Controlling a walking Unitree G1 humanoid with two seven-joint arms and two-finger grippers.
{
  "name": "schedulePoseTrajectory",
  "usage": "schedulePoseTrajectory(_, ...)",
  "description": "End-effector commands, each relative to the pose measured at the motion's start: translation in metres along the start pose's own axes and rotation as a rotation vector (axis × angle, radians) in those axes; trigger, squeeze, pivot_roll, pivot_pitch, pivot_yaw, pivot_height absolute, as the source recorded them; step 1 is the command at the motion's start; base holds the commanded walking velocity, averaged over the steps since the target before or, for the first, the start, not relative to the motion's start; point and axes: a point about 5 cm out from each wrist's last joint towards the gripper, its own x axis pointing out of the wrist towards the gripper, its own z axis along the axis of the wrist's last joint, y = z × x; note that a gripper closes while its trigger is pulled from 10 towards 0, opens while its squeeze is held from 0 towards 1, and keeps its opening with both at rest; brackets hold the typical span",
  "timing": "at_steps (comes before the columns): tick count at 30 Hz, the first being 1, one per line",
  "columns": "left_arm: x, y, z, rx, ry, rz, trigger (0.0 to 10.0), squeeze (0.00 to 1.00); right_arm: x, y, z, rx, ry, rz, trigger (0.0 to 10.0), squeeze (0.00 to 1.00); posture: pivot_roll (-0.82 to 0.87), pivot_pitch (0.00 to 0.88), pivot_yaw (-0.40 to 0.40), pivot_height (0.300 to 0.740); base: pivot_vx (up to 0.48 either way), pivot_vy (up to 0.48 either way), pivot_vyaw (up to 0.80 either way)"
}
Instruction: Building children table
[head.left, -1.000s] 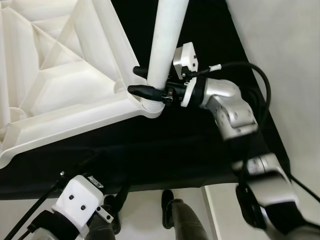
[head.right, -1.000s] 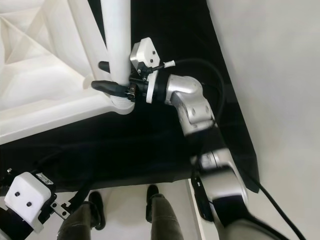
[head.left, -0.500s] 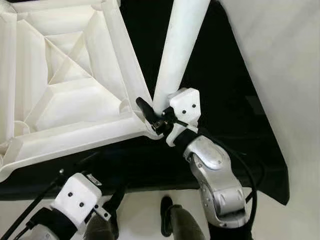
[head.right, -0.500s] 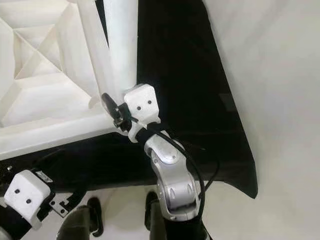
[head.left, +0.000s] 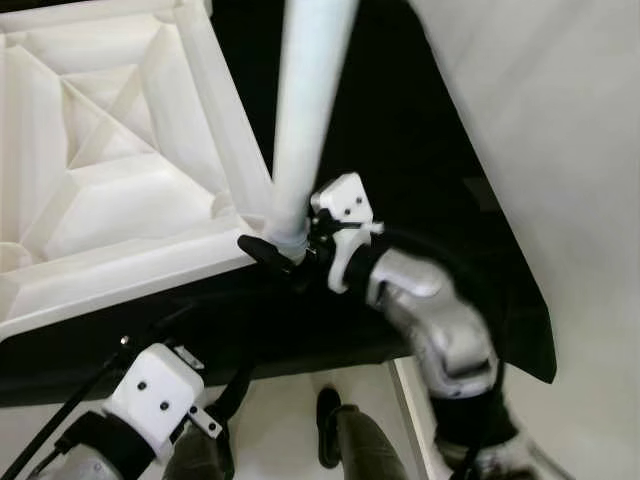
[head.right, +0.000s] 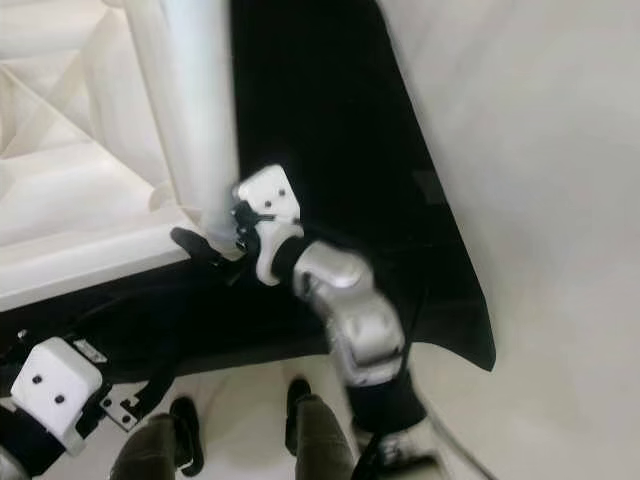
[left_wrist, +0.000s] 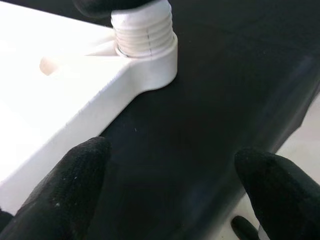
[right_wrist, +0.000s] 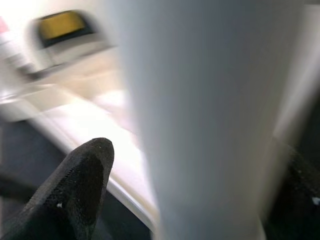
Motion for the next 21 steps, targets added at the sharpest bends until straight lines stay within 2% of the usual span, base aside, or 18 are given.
schedulePoseTrajectory(1,-0.001,-0.004,-0.003,-0.011,0.011,-0.008,10.0,0.0,0.002,-0.001,-0.004,0.004,-0.009,0.111,10.0,0.0,-0.06,0.365,-0.138,0.74,0.0,0.0,0.0)
schedulePoseTrajectory(2,0.0,-0.004,-0.003,-0.01,0.01,-0.006,10.0,0.0,0.002,-0.013,-0.002,-0.027,-0.003,0.14,10.0,0.0,-0.06,0.365,-0.14,0.74,0.0,0.0,0.0)
schedulePoseTrajectory(3,0.0,-0.004,-0.003,-0.01,0.01,-0.006,10.0,0.0,0.002,-0.013,-0.002,-0.027,-0.003,0.14,10.0,0.0,-0.06,0.365,-0.14,0.74,0.0,0.0,0.0)
schedulePoseTrajectory(5,0.0,-0.004,-0.004,-0.008,0.009,-0.004,10.0,0.0,0.005,-0.032,0.004,-0.033,-0.006,0.195,10.0,0.0,-0.06,0.359,-0.14,0.74,0.0,0.0,0.0)
schedulePoseTrajectory(8,0.001,-0.004,-0.004,-0.007,0.008,-0.003,10.0,0.0,0.01,-0.037,0.0,-0.084,0.03,0.261,10.0,0.0,-0.06,0.355,-0.134,0.74,0.0,0.0,0.0)
schedulePoseTrajectory(9,0.002,-0.004,-0.005,-0.007,0.007,-0.003,10.0,0.0,0.014,-0.04,-0.003,-0.082,0.044,0.294,4.7,0.0,-0.05,0.35,-0.132,0.74,0.0,0.0,0.0)
schedulePoseTrajectory(10,0.002,-0.005,-0.005,-0.008,0.007,-0.004,10.0,0.0,0.017,-0.041,-0.004,-0.071,0.05,0.319,0.0,0.0,-0.05,0.347,-0.131,0.74,0.0,0.0,0.0)
schedulePoseTrajectory(16,0.003,-0.005,-0.006,-0.009,0.007,-0.006,10.0,0.0,0.021,-0.045,-0.003,-0.026,0.043,0.385,0.0,0.0,-0.04,0.34,-0.134,0.74,0.0,0.0,0.0)
schedulePoseTrajectory(18,0.003,-0.006,-0.007,-0.007,0.006,-0.005,10.0,0.0,0.02,-0.05,-0.002,-0.013,0.037,0.423,0.0,0.0,-0.04,0.337,-0.135,0.74,0.0,0.0,0.0)
schedulePoseTrajectory(21,0.004,-0.006,-0.007,-0.006,0.003,0.0,10.0,0.0,0.016,-0.056,-0.003,-0.011,0.026,0.418,0.0,0.0,-0.05,0.332,-0.137,0.74,0.0,0.0,0.0)
